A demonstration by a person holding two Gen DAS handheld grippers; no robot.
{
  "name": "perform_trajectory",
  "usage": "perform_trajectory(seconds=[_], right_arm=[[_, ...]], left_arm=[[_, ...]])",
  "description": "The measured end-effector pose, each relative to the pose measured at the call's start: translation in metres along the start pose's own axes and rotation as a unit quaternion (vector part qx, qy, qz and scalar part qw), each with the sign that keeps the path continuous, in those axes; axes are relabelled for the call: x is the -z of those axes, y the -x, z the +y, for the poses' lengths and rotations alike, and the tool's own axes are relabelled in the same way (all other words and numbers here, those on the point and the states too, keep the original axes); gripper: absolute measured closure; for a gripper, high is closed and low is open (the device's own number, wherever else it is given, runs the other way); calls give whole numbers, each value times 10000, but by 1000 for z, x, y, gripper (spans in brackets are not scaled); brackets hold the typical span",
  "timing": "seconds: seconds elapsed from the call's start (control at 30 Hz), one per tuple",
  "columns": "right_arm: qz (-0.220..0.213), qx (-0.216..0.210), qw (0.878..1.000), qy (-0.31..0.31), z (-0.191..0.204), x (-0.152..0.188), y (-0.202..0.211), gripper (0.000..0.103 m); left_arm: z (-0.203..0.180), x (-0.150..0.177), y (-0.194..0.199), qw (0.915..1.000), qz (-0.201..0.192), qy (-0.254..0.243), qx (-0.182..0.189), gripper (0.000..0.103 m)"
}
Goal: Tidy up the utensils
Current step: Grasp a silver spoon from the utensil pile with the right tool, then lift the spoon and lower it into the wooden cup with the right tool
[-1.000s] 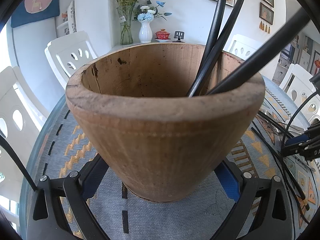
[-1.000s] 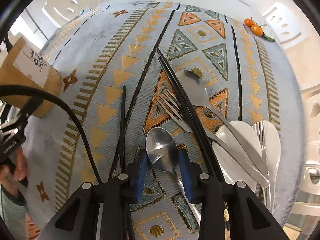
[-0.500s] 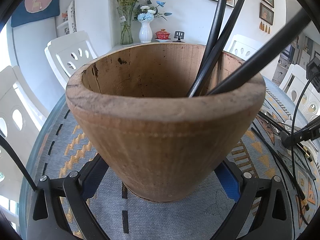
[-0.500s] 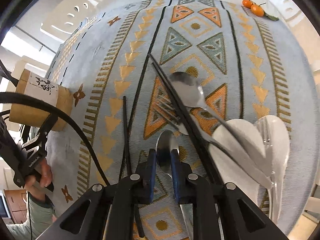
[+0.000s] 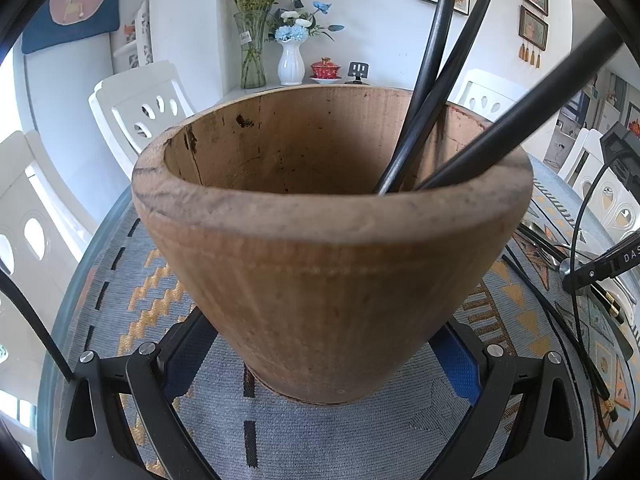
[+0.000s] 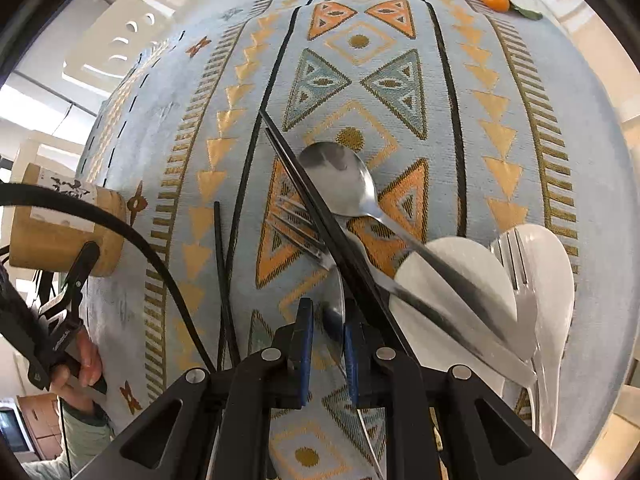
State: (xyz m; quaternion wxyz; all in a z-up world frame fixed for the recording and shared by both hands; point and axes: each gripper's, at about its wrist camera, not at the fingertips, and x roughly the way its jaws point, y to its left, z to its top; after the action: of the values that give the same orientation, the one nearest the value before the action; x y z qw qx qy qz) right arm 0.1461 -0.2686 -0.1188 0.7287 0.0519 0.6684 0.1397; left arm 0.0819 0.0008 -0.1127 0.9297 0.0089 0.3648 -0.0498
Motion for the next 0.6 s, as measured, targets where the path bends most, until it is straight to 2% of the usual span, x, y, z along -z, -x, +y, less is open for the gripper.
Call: perform_trajectory(seconds=[0.07, 0.1, 0.17, 0.37, 0.6], right_arm=[[-29, 130, 9998, 128, 6, -1, -1, 90], [-72, 275, 9993, 232, 9, 0, -1, 95], [-164, 439, 9980, 428, 18, 1, -2, 98], [-555, 131, 9971, 501, 30, 9, 23, 98], [-1381, -415, 9886, 428, 47, 13, 80, 98]], left_arm=[[0, 0, 0, 10000, 1, 1, 1, 3], [0, 0, 0, 10000, 0, 0, 0, 3], [0, 0, 0, 10000, 1, 2, 3, 3], [0, 0, 0, 10000, -1, -5, -8, 3], [-2, 1, 0, 10000, -28, -33, -48, 3]])
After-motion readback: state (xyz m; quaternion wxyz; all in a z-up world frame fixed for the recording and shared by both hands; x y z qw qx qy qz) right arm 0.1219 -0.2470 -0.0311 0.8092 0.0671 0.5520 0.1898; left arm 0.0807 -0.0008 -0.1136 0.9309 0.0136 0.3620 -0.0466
